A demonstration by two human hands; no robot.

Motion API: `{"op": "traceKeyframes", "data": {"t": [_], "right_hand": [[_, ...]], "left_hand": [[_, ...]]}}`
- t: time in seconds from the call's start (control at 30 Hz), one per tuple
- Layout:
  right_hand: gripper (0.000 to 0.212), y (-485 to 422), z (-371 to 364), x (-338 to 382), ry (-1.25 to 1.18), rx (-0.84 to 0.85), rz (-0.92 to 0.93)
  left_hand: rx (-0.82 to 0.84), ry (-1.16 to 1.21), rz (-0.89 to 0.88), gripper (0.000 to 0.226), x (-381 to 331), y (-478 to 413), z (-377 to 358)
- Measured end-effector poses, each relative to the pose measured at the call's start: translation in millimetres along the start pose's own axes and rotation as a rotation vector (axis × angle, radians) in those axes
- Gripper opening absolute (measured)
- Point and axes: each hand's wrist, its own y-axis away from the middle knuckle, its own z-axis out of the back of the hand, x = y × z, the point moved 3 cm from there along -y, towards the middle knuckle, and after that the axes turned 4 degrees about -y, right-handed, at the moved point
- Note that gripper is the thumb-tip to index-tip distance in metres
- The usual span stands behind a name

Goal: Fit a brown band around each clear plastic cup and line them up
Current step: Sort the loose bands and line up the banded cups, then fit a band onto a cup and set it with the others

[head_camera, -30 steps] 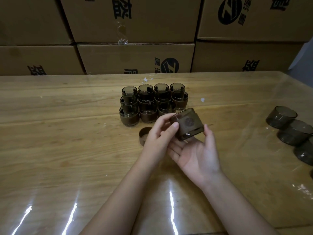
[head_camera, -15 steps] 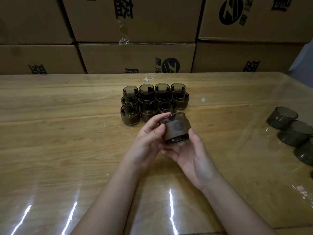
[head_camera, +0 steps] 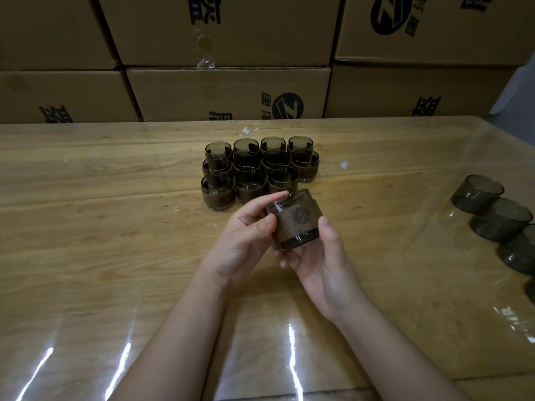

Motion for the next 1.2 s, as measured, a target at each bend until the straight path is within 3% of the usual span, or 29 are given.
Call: {"op": "traceKeyframes", "data": {"t": [0.2, 0.3, 0.4, 0.53, 0.63, 0.73, 0.83, 1.03, 1.2], "right_hand": [[0.074, -4.1, 11.9, 7.0, 0.126, 0.057, -0.088], [0.065, -4.2, 21.7, 11.9, 0.341, -0.038, -0.092], [0.062, -2.7, 26.6, 16.2, 0.522, -0.096, -0.05], [0.06, -4.0, 30.9, 15.9, 0.59, -0.116, 0.006], [0.056, -8.2, 47.5, 19.0, 0.514, -0.256, 0.063], [0.049, -12.5, 71.7, 25.6, 0.475, -0.441, 0.123], [0.043, -22.9, 89.1, 20.9, 0.431, -0.566, 0.133], [0.035, -63.9, 99.3, 15.1, 0.663, -0.541, 0.109], [0.07, -100.7, 116.7, 16.5, 0.898, -0.549, 0.022]], "left_hand": [[-0.048, -0.029, 0.011, 0.045, -0.3, -0.8, 9.2], [-0.078, -0.045, -0.016, 0.045, -1.9, -2.9, 13.1], [-0.089, -0.212, -0.036, 0.041, -4.1, -5.9, 16.9], [-0.092, -0.301, -0.073, 0.037, 0.4, -9.9, 22.3], [-0.384, -0.276, -0.144, 0.018, -2.8, -11.1, 38.4], [-0.793, -0.419, -0.193, 0.025, -1.9, 0.0, 70.3], [-0.994, -0.547, -0.054, 0.02, 13.1, 11.3, 89.1], [-0.733, -0.894, 0.08, 0.013, 25.0, 0.6, 78.9], [-0.623, -0.948, 0.123, 0.02, 27.1, -0.9, 76.4]]}}
